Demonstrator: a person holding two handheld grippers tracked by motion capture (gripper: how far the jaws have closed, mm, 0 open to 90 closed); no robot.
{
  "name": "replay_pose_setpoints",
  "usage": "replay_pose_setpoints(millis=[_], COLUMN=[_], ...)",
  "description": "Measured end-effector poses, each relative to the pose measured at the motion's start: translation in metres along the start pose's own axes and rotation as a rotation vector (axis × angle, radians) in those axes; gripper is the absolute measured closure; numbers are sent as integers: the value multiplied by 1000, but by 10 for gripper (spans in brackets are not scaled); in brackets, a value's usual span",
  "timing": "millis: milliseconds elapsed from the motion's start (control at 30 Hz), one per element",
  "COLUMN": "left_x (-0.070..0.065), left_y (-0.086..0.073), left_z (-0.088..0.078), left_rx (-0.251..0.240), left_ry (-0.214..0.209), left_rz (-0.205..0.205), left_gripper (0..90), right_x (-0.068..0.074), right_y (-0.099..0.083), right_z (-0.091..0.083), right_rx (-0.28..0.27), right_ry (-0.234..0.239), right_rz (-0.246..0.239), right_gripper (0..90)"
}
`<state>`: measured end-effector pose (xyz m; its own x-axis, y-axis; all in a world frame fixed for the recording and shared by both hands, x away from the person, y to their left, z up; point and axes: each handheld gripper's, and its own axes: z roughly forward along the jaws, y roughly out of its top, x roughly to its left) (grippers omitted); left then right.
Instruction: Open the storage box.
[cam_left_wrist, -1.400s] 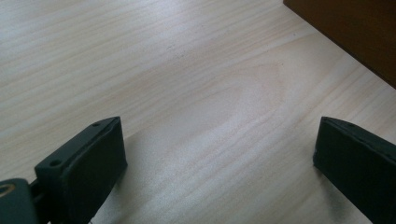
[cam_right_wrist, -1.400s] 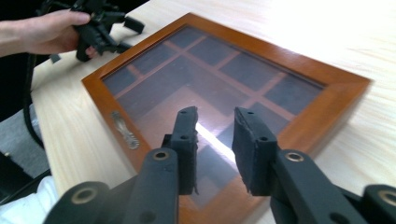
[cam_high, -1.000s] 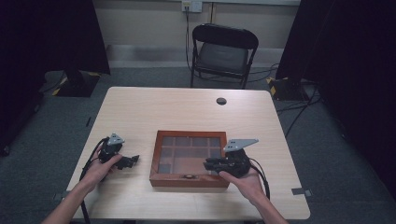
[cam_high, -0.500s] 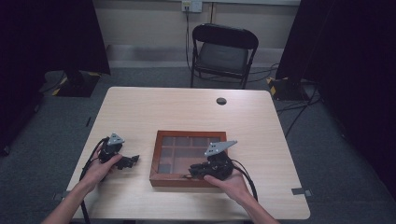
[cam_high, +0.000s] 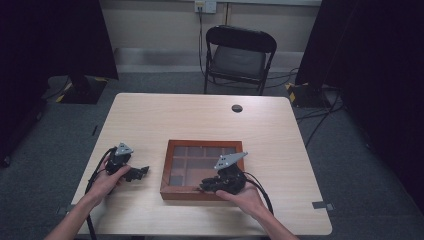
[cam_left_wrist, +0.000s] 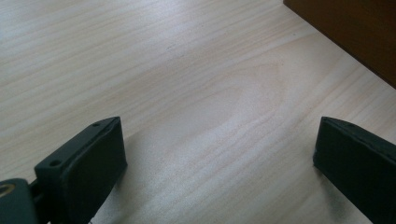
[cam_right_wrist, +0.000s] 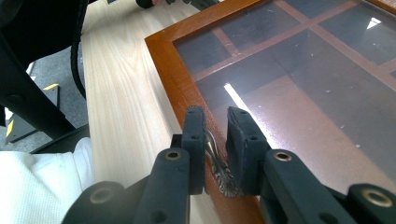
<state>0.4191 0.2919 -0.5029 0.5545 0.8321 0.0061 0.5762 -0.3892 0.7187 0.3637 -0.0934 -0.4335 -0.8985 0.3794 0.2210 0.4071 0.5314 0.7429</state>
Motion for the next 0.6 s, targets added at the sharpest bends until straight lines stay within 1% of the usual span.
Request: replay_pose_setpoints(millis=[33,67,167,333,367,400,500,600], left_x=[0,0,0,0,0,0,0,0], left_y=[0,0,0,0,0,0,0,0], left_z=[0,0,0,0,0,0,0,0], left_rx=[0,0,0,0,0,0,0,0], left_ry=[0,0,0,0,0,0,0,0], left_rz=[0,0,0,0,0,0,0,1], left_gripper=[17,17,17,16,17,17,17,17], right_x=[0,0,2,3,4,4,7,7], right_y=[0,-1,-2,-4,-3,-3,-1,0], right_z=[0,1,4,5,5,5,5,5], right_rx=[0,0,17,7,10,10,28,31], right_ry=[0,5,7,1,-4,-4,-21,-15], right_rz=[0,-11,-18,-30,-40,-40,-61,-57], right_gripper=[773,781,785,802,804,804,808,810])
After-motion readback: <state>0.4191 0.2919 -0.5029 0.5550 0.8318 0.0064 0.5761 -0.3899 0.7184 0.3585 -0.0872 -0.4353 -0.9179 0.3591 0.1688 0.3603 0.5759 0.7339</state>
